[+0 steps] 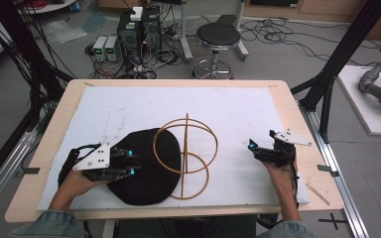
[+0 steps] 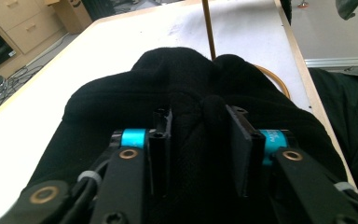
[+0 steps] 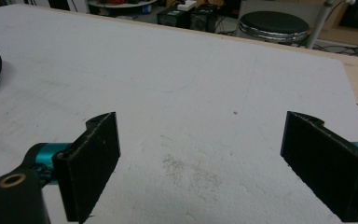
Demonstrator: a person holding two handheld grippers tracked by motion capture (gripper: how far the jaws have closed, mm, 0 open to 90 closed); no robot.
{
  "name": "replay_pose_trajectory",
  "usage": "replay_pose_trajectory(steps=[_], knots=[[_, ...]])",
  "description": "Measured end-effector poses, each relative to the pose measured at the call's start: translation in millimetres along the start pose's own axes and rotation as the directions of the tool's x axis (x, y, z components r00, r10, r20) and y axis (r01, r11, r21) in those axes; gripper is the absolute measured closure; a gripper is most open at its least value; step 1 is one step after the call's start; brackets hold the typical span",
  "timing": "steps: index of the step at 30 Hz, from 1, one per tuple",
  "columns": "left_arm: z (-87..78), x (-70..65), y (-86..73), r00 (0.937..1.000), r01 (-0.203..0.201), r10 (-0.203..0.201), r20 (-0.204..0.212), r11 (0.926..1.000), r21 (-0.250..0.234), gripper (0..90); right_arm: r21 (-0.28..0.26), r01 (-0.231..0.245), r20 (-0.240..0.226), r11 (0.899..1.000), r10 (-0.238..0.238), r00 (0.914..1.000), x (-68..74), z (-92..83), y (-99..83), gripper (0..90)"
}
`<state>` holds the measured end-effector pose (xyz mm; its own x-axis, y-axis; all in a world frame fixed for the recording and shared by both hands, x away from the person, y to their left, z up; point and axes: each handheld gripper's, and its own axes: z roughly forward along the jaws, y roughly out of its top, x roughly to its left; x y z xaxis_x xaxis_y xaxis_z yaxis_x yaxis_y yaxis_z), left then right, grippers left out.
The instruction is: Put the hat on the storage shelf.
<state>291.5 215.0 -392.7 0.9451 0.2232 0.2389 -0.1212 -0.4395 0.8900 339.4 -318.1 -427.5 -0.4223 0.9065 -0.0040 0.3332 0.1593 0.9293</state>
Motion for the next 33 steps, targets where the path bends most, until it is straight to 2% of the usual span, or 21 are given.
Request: replay_pose_trajectory(steps=[6,8,11,14,17,29,33], knots=[[-8.3,0.7,1.9,0.9998,-0.006,0.005,-0.021,0.9987,-0.050,70.2,0.001,0.004,0.001,1.000,-0.004,1.0000,-0.1,0.5,-0.2,11.6],[-12.5,0.9,2.6,0.9985,-0.009,0.005,-0.055,0.9975,-0.070,72.0,0.004,0.004,0.003,1.000,-0.004,1.0000,-0.3,0.6,-0.3,11.5],[-19.5,2.7,2.6,0.9965,-0.011,0.003,-0.083,0.9962,-0.087,72.4,0.002,0.007,0.005,1.000,-0.007,1.0000,-0.6,0.7,-0.3,11.5],[-29.3,5.4,3.1,0.9916,-0.018,0.005,-0.129,0.9948,-0.101,73.0,0.003,0.004,0.004,1.000,-0.004,1.0000,-0.5,0.4,-0.3,11.5],[-34.2,6.4,3.7,0.9900,-0.022,0.007,-0.141,0.9945,-0.102,73.8,0.005,0.004,0.003,1.000,-0.004,1.0000,-0.6,0.3,-0.3,11.6],[-62.4,9.1,9.6,0.9702,-0.053,0.026,-0.241,0.9930,-0.105,74.6,0.008,-0.002,0.003,1.000,0.002,1.0000,-1.0,0.4,-0.5,11.5],[-70.9,10.5,10.7,0.9601,-0.055,0.024,-0.279,0.9931,-0.103,74.6,0.006,-0.004,0.003,1.000,0.004,1.0000,-1.2,0.1,-0.4,11.6]])
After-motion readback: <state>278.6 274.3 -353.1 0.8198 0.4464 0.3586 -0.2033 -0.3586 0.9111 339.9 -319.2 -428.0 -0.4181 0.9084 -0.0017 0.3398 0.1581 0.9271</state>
